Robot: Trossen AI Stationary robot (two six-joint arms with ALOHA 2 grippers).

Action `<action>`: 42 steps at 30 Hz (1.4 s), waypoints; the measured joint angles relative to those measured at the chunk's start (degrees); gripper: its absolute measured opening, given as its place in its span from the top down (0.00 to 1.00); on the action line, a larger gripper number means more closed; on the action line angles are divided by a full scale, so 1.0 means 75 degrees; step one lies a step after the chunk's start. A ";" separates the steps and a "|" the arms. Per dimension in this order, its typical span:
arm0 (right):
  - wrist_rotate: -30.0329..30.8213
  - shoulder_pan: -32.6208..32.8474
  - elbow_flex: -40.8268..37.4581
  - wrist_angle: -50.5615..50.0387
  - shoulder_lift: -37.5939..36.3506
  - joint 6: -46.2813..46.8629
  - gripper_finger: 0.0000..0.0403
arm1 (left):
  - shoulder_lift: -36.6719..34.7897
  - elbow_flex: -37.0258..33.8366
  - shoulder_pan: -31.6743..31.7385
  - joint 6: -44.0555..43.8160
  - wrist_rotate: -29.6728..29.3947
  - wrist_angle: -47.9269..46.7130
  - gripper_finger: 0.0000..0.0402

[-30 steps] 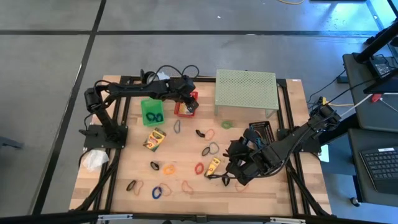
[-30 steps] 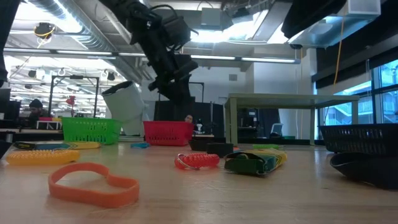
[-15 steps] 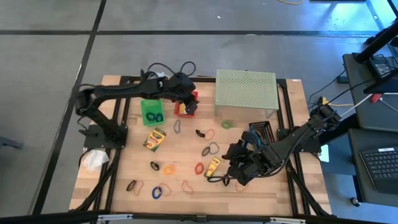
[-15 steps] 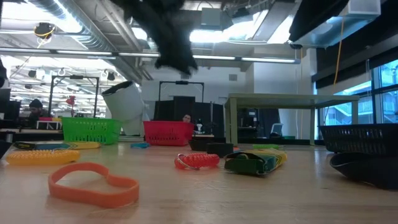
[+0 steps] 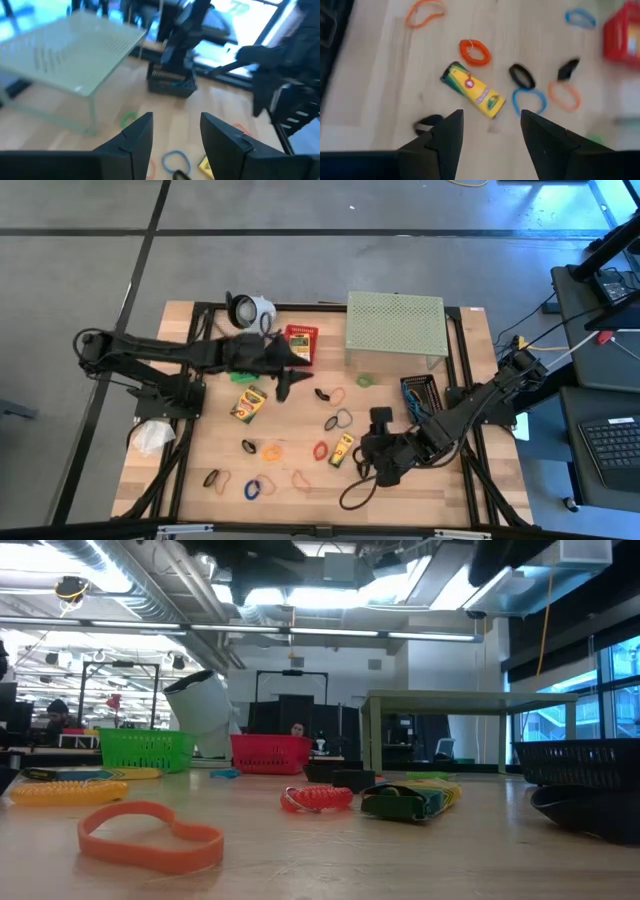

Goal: Pick & Place Office Desk Supplies
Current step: Put the crayons box into the red basket

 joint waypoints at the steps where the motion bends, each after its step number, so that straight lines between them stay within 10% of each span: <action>1: -0.0053 -0.0041 0.0000 0.0000 0.0003 -0.0413 0.51 | -0.0109 -0.0180 -0.0169 0.0104 -0.0245 0.0301 0.60; 9: -0.1195 -0.0566 0.0000 0.0800 0.0004 -0.1925 0.51 | -0.0849 -0.1737 -0.0985 0.0184 -0.1546 0.2547 0.60; 42: -0.3504 -0.1889 -0.0006 0.1567 0.2425 -0.5882 0.50 | -0.0712 -0.2166 -0.1139 -0.0650 -0.1513 0.1736 0.58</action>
